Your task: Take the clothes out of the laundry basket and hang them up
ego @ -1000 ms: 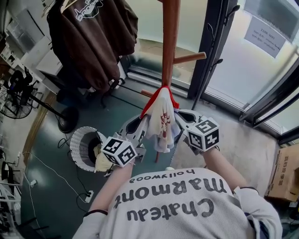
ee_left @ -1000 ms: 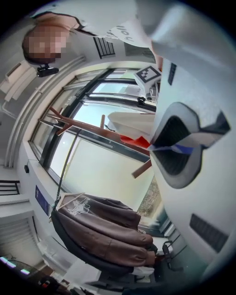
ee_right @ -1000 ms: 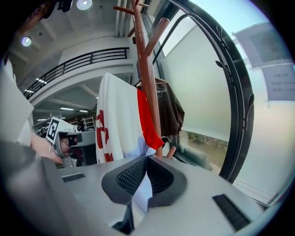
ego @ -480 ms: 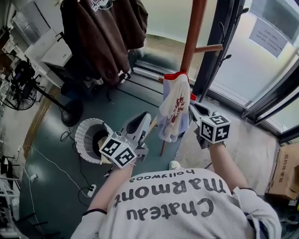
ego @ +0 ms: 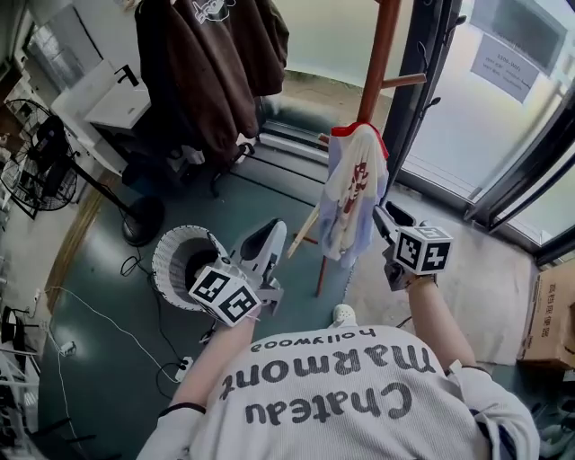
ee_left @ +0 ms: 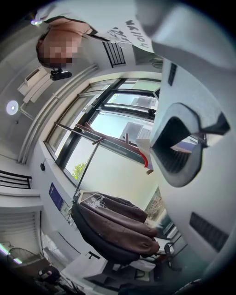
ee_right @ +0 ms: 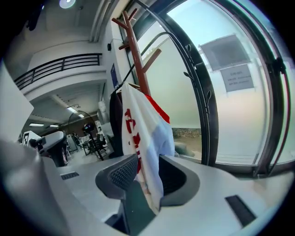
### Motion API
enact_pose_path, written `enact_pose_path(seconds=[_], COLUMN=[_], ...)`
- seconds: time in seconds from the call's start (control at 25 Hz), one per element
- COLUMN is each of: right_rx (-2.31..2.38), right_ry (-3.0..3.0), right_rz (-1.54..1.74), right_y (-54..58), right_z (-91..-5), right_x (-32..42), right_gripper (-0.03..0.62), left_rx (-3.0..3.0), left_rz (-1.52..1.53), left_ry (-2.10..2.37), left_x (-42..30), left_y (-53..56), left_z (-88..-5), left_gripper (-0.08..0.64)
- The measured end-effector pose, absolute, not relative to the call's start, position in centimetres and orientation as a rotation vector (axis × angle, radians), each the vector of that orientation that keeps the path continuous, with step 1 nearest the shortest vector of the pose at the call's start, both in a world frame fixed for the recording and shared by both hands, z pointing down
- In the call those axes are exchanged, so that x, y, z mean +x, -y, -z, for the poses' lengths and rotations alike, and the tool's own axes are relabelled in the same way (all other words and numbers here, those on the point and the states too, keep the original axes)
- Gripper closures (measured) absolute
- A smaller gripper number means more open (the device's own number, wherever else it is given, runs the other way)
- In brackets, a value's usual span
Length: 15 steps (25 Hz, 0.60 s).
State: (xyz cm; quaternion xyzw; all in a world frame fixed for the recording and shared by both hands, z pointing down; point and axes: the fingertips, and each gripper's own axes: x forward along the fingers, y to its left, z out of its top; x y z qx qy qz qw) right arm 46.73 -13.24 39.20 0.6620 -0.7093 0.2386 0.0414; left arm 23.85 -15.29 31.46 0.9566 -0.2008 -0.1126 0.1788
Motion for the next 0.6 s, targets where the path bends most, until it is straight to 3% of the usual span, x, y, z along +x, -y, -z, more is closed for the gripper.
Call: enact_pose_path(seconds=[0.24, 0.4, 0.6], right_rx=[1.959, 1.873, 1.633], right_ry=[2.217, 2.334, 2.515], right_rz=[-0.706, -0.542, -0.190], right_y=[10.8, 11.1, 11.8], right_z=[-39.0, -36.5, -33.2], right_x=[41.5, 35.2, 24.9], right_gripper=[0.451, 0.520, 0.560], left_rx=[2.740, 2.742, 2.692], left_rz=[0.259, 0.239, 0.254], left_ry=[0.651, 0.829, 1.018], left_x=[19.9, 14.7, 6.6], left_y=[13.9, 13.5, 12.6], left_z=[-31.9, -32.7, -33.9], left_gripper=[0.551, 0.552, 0.552])
